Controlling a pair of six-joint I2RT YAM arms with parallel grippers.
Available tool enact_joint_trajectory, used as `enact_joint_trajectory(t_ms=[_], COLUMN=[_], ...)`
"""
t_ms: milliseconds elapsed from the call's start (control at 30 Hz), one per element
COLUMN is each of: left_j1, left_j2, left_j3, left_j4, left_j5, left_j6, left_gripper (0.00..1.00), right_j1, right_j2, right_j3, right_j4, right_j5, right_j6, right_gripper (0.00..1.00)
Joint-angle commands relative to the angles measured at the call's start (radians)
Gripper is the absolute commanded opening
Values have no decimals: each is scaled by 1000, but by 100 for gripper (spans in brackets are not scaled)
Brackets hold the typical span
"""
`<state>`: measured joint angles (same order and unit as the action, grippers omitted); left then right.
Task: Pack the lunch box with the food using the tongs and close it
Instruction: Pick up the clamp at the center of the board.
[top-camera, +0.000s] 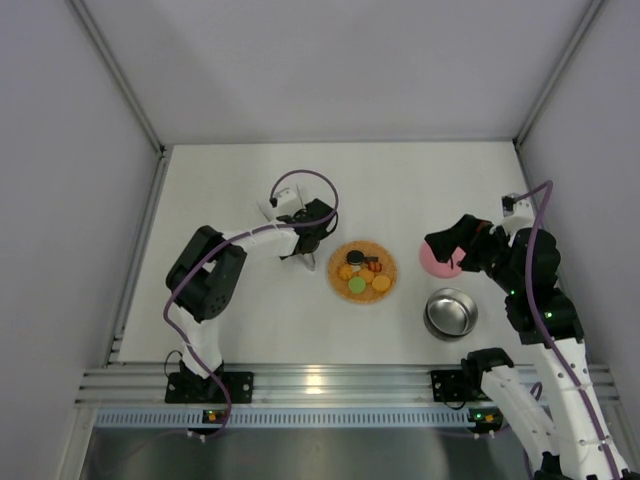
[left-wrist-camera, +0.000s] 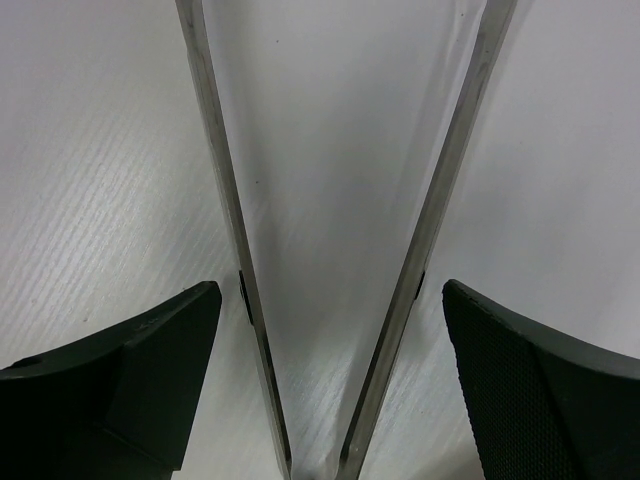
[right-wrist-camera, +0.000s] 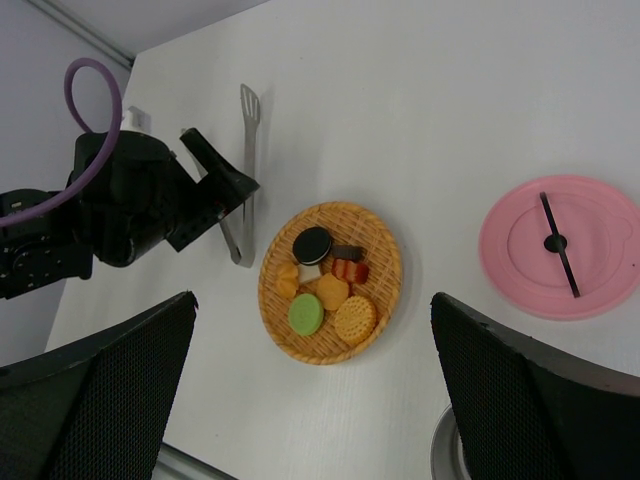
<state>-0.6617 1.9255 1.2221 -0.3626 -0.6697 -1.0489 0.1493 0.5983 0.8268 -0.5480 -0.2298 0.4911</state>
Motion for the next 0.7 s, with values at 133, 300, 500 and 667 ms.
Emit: enact_joint_trajectory(t_ms=[133, 300, 500, 667], left_j1=[13, 20, 22, 22], left_j2=[24, 26, 0, -63], left_j3=[-32, -76, -82, -65], left_j4=[27, 51, 67, 31], left_j5=[22, 54, 76, 73], left_j6=[16, 18, 65, 147], left_gripper=[91, 76, 48, 41], right_j1=[-16, -17, -17, -17], right_j2=[-6, -12, -20, -23], right_j3=[31, 18, 23, 18], right_j4=[-17, -20, -27, -27], right_j5=[9, 10, 14, 18], right_j6=[-5, -2, -3, -3], right_gripper=[99, 100, 100, 99])
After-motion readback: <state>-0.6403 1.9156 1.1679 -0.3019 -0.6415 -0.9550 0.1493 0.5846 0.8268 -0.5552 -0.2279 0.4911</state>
